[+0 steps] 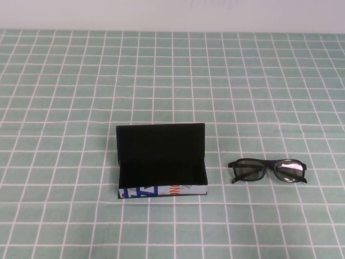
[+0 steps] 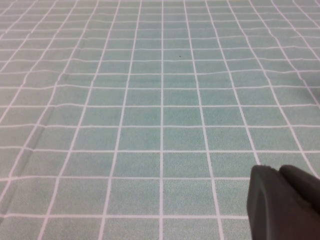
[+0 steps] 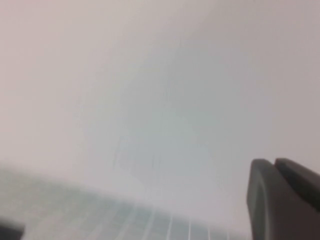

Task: Return glasses to glasses case

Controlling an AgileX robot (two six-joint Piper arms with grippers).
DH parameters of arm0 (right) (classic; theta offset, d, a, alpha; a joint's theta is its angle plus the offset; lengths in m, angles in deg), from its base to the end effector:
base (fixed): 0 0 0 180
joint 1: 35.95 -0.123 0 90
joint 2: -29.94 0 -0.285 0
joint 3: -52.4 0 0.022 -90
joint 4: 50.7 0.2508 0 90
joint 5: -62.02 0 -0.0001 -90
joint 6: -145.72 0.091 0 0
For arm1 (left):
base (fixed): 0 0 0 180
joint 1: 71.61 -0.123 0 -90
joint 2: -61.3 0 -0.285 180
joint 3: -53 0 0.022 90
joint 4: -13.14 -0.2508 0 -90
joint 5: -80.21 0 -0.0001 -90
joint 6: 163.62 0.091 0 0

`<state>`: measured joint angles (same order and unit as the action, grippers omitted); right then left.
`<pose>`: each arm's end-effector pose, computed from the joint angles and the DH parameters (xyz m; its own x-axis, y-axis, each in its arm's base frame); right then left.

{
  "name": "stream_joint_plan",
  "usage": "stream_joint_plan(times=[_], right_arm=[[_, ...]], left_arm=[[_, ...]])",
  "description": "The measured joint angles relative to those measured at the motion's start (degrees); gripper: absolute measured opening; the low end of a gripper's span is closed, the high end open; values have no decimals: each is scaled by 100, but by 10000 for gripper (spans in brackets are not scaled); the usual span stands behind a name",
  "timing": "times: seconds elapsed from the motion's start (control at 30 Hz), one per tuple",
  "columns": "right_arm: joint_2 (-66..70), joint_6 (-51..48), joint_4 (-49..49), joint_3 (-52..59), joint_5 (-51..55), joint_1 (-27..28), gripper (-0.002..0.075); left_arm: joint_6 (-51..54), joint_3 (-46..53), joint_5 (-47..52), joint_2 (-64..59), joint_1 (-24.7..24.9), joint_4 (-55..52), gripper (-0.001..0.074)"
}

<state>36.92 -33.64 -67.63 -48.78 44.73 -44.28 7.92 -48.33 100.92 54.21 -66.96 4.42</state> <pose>0.0488 0.0151 0.2300 0.3984 -0.2119 -0.8924 -0.1220 0.9521 -0.2805 0.0531 0.0006 0.1731 -0.2791 0.0175 -0.9601 0.0282 0.9996 0.0100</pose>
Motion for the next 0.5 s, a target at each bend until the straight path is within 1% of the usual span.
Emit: stream_joint_plan(times=[0.17,0.3,0.4,0.5], right_arm=[[0,-331,530,0,-1170,0,-14],[0,-430,1330,-14,-2144,0,-14],[0,-430,2225,-341,-2258,0,-14],[0,-518,3047,-994,-1910,0,-14]], left_arm=[[0,0,0,0,0,0,-2],[0,0,0,0,0,0,-2],[0,0,0,0,0,0,-2],[0,0,0,0,0,0,-2]])
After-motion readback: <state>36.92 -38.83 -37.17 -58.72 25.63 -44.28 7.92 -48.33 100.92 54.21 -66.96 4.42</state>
